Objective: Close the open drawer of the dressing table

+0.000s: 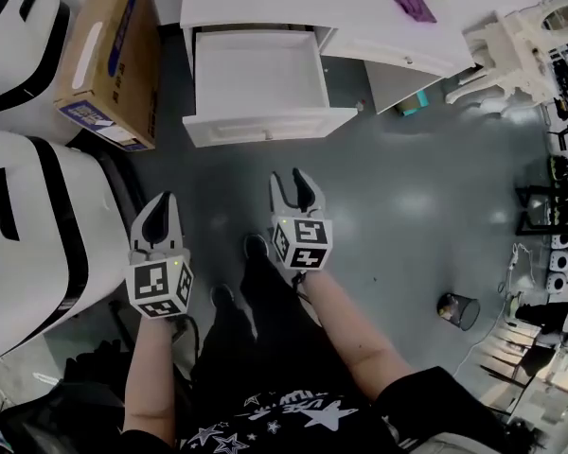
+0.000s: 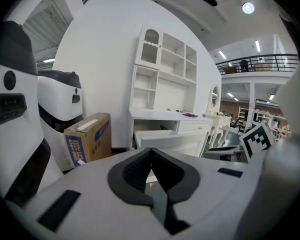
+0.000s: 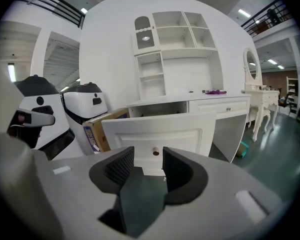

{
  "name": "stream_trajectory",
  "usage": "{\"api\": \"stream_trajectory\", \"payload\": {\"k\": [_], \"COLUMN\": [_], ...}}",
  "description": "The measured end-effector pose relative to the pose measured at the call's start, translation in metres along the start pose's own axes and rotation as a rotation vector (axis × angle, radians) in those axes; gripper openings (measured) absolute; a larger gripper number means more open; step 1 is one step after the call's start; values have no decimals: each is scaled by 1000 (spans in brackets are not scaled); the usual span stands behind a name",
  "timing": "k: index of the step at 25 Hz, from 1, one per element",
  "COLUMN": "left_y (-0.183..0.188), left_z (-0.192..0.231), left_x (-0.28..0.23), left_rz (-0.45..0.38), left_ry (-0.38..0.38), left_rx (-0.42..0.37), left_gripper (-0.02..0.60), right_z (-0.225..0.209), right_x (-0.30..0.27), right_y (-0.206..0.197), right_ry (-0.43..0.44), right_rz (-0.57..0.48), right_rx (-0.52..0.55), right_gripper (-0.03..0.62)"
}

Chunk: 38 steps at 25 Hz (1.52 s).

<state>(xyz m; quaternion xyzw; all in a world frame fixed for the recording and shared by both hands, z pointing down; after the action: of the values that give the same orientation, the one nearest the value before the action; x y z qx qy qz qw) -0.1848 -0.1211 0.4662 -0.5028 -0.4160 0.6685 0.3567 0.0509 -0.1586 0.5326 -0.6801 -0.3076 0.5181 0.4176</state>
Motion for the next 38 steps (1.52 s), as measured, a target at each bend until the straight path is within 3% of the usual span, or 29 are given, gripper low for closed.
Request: {"api": "stream_trajectory", "payload": {"k": [6,21,28,33,38], "left_y": [-17,-58,-60,-60,-66], "left_z": [2,7,0,-2,-1], "left_x": [-29,-78,-99,-106,-105], "left_rz": [7,68,97,108,128], "left_ry": [16,99,105,109,128], "left_rx": [16,53,41,40,46], "left_gripper": [9,9,9,9,9], "right_z": [-13,-23,-25,-24,-24], "right_x": [-39,-124,-143,-145,-150], "right_y": [-15,-45,-44,-39,-38], "right_ry": [-31,21,34,-9,2], "right_rz": [32,88,75,56,95], "right_rx": [11,14,13,57,33], "right_gripper": [150,150,112,92,89]}}
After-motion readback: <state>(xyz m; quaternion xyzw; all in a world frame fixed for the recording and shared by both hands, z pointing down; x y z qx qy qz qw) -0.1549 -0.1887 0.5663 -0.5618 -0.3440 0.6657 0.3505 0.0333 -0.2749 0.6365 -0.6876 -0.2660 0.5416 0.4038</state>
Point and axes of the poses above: the fingertips, and each gripper's own axes: x backward along the fingers, z to its left, y out of its top, the point moved 3 cm from there along x, backward along the fingers, and after that the axes turned 2 degrees about x, right-handed, at the moved point
